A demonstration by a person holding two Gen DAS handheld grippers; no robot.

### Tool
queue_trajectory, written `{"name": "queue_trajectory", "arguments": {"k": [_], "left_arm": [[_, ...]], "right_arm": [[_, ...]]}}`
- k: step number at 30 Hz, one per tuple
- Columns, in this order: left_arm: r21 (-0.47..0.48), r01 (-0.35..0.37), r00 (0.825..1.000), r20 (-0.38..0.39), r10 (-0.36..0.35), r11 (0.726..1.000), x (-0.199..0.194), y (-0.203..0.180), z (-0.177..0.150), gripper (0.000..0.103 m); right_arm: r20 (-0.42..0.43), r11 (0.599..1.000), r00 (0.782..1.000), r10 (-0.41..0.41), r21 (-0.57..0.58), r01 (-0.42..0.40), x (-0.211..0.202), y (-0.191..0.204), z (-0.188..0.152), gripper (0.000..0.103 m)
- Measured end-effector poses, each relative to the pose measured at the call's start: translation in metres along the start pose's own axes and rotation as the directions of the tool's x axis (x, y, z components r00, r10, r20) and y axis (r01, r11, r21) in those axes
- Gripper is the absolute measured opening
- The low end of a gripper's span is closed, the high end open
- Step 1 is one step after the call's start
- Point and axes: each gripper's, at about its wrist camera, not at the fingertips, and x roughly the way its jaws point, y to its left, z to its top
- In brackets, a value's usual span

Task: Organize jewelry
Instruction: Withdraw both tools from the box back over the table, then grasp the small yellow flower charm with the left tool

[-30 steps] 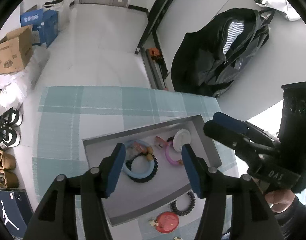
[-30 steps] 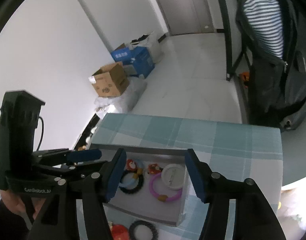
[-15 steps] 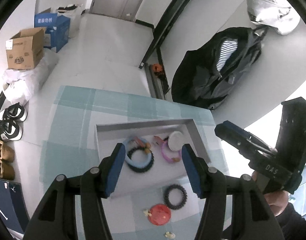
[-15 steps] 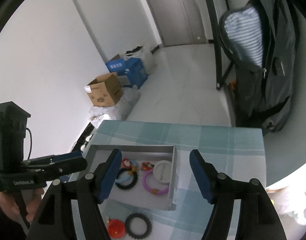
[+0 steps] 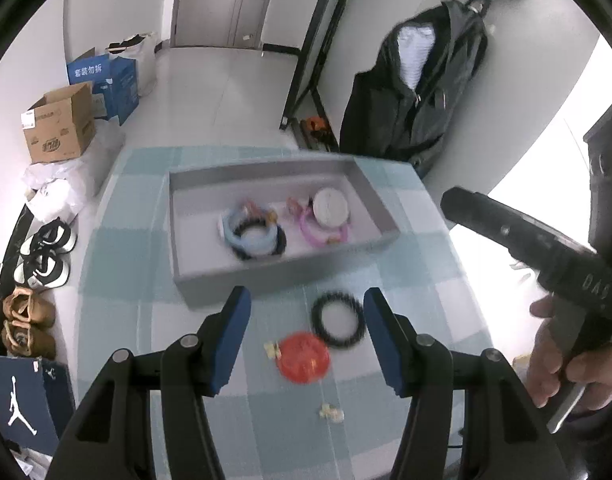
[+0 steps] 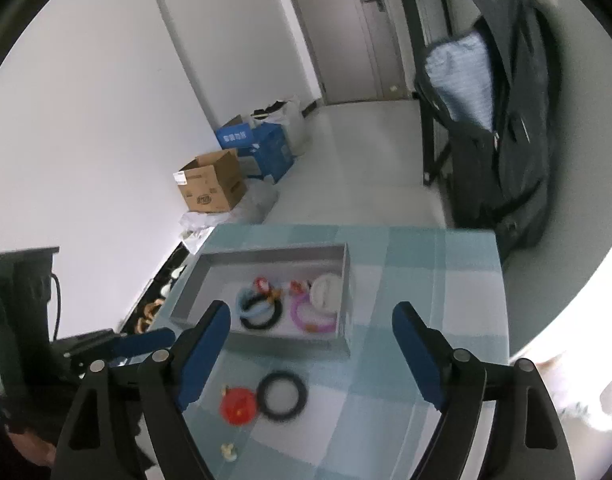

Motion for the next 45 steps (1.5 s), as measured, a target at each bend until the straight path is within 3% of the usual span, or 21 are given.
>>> {"name": "queue_trajectory", "arguments": {"k": [8, 20, 27, 32, 43, 44, 45], "left_arm": [[0.019, -0.062, 0.997, -0.041, 0.063, 0.998, 0.007, -0.015, -0.028, 0.053], [0.047, -0.074, 0.993, -0.083, 0.078, 0.996, 0.009, -0.018, -0.051, 0.054], [0.069, -0.069, 0.989, -0.127, 0.077, 0.995, 0.019, -0.020, -0.059, 0.055], [0.103, -0.064, 0.975, -0.206, 0.084, 0.993, 0.030, -0.025, -0.067, 0.055], [0.152, -0.073, 0.973, -0.205, 0.104, 0.986, 0.038, -0.033, -0.062, 0.054], [0.159, -0.069, 0.974, -0.204, 0.101, 0.985, 0.038, -0.035, -0.061, 0.048], [0.166, -0.066, 0.974, -0.203, 0.100, 0.984, 0.038, -0.036, -0.064, 0.035]], "right_arm": [[-0.023, 0.999, 1.000, -0.011, 0.033, 0.012, -0.014, -0.008, -0.031, 0.087], [-0.090, 0.996, 0.996, -0.028, 0.080, 0.035, -0.011, -0.015, -0.064, 0.090], [-0.093, 0.995, 0.994, -0.056, 0.083, 0.064, -0.011, -0.013, -0.070, 0.095], [-0.085, 0.994, 0.994, -0.068, 0.079, 0.075, -0.012, -0.014, -0.071, 0.097], [-0.082, 0.994, 0.992, -0.092, 0.057, 0.097, -0.014, -0.010, -0.070, 0.098], [-0.083, 0.993, 0.992, -0.100, 0.056, 0.105, -0.014, -0.011, -0.070, 0.098], [-0.084, 0.993, 0.991, -0.102, 0.056, 0.106, -0.014, -0.011, -0.070, 0.098]]}}
